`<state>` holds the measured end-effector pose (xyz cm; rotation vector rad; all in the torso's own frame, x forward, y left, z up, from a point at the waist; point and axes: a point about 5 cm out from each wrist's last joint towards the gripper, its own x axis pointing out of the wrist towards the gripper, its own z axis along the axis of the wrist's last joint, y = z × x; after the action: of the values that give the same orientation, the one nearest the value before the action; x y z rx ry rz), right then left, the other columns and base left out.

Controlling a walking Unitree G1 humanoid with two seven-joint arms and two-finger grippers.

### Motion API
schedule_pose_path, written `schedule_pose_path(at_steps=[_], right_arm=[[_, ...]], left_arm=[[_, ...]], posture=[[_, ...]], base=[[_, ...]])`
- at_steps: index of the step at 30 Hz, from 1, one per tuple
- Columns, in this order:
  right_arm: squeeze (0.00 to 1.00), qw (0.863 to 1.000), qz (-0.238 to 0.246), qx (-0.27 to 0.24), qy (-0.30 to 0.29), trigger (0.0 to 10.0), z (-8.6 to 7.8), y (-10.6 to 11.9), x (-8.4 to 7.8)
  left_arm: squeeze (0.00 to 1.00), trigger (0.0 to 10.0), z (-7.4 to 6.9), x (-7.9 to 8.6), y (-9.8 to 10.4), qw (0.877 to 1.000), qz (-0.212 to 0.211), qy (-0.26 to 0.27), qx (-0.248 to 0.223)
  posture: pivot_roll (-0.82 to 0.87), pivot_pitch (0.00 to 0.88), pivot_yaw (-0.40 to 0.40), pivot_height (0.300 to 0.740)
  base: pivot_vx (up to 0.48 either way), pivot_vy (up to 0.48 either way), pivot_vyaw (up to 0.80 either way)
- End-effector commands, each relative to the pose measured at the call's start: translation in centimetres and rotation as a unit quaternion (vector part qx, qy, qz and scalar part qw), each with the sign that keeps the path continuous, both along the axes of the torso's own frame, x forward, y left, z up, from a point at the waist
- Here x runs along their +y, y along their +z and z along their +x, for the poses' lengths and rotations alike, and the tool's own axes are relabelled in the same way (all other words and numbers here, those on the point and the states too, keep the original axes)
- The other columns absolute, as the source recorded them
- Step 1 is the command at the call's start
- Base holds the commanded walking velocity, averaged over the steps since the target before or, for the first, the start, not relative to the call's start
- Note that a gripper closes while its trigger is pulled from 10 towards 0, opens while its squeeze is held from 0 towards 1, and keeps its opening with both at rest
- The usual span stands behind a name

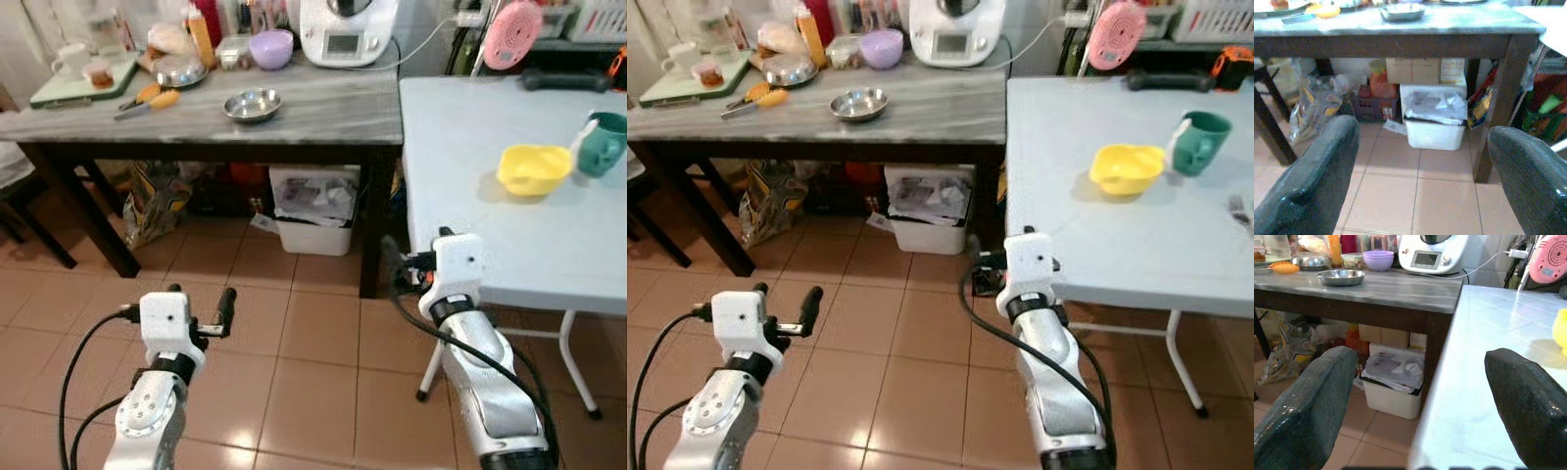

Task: Setting the table

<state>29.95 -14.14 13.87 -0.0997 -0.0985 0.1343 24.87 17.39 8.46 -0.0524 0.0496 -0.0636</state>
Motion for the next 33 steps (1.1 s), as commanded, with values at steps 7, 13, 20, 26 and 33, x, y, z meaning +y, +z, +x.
schedule_pose_path(at_steps=[7,13,20,26,33], right_arm=[[0.00,1.000,-0.001,-0.004,-0.010,10.0,0.09,0.16,-0.48],[0.00,1.000,-0.003,-0.004,-0.014,10.0,0.09,0.16,-0.55],[0.00,1.000,-0.006,-0.004,-0.016,10.0,0.08,0.13,-0.63],[0.00,1.000,-0.007,-0.005,-0.014,10.0,0.14,0.13,-0.56],[0.00,1.000,-0.011,-0.005,-0.012,10.0,0.21,0.16,-0.62]], left_arm=[[0.00,10.0,0.14,-0.39,0.15,1.000,0.001,-0.012,-0.003],[0.00,10.0,0.23,-0.49,0.15,1.000,0.004,-0.016,-0.003],[0.00,10.0,0.15,-0.56,0.09,1.000,0.006,-0.017,-0.002],[0.00,10.0,0.17,-0.70,0.10,1.000,0.015,-0.008,-0.008],[0.00,10.0,0.00,-1.03,0.39,0.999,-0.020,-0.038,-0.016]], posture=[[-0.15,0.070,0.093,0.740],[-0.16,0.070,0.098,0.740],[-0.16,0.071,0.098,0.740],[-0.16,0.069,0.095,0.740],[-0.16,0.066,0.091,0.740]], base=[[0.000,-0.480,0.00],[0.000,-0.480,0.00],[0.000,-0.446,0.00],[0.000,0.000,0.00],[0.000,0.000,0.00]])
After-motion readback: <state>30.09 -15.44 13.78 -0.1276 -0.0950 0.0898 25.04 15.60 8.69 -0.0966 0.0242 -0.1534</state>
